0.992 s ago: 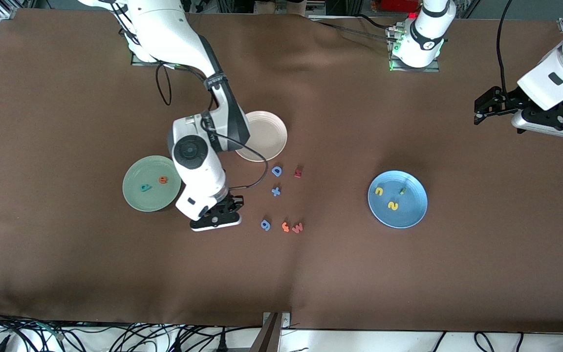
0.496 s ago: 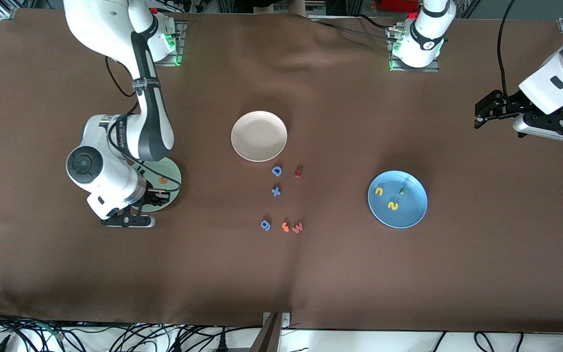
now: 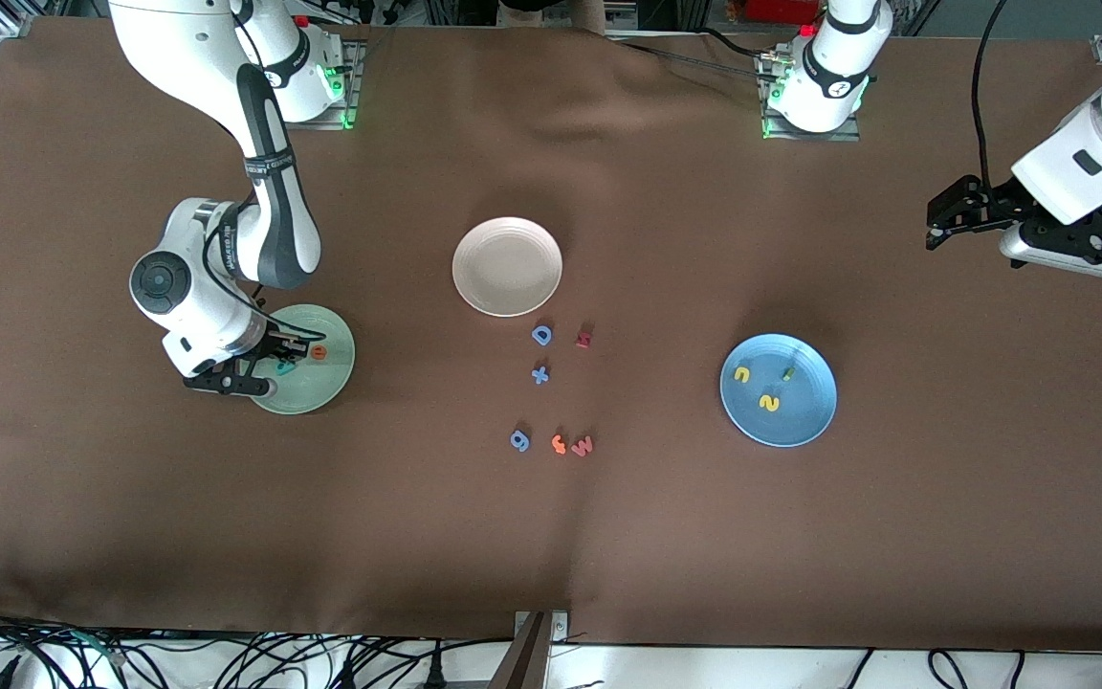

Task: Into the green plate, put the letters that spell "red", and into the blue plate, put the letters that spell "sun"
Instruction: 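Carry the cyan L to the green plate and release it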

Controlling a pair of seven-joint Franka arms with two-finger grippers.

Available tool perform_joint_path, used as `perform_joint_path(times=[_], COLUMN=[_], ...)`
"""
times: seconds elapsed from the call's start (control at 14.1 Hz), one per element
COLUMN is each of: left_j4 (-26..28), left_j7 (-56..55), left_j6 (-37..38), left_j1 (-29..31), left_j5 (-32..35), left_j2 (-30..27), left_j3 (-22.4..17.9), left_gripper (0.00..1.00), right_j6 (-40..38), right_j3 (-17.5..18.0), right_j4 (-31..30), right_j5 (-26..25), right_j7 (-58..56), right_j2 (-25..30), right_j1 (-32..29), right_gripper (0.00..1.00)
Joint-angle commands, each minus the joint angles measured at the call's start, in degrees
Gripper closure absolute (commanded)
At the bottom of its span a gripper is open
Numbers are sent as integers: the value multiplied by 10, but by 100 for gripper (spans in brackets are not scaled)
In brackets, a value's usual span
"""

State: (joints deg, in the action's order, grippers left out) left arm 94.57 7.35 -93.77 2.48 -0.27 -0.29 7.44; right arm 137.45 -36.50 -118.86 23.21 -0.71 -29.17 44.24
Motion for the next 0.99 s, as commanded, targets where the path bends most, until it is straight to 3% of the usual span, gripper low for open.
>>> perform_joint_path(times=[0.0,0.28,0.35,0.5,0.71,0.92], left_j4=[-18,-18,-18,-18,-18,-18], left_j7=[12,12,13,13,12,12], left_j6=[15,15,15,15,15,16], left_j1=[3,3,3,3,3,3], left_j5=[-5,-6,-6,-5,-5,-5], left_j2=[7,7,7,7,7,7], left_j3=[2,2,2,2,2,2], left_gripper=[0,0,0,0,0,0], right_j6=[50,63,63,63,59,-20], right_j3=[1,3,9,10,9,-14], right_j4=[-61,-67,-65,-63,-52,2], right_j5=[2,14,14,21,25,25], right_j7=[-4,-2,1,4,1,-2], right_j2=[27,21,20,21,25,41], right_j1=[6,7,8,8,8,8], right_gripper=[100,100,63,36,16,12])
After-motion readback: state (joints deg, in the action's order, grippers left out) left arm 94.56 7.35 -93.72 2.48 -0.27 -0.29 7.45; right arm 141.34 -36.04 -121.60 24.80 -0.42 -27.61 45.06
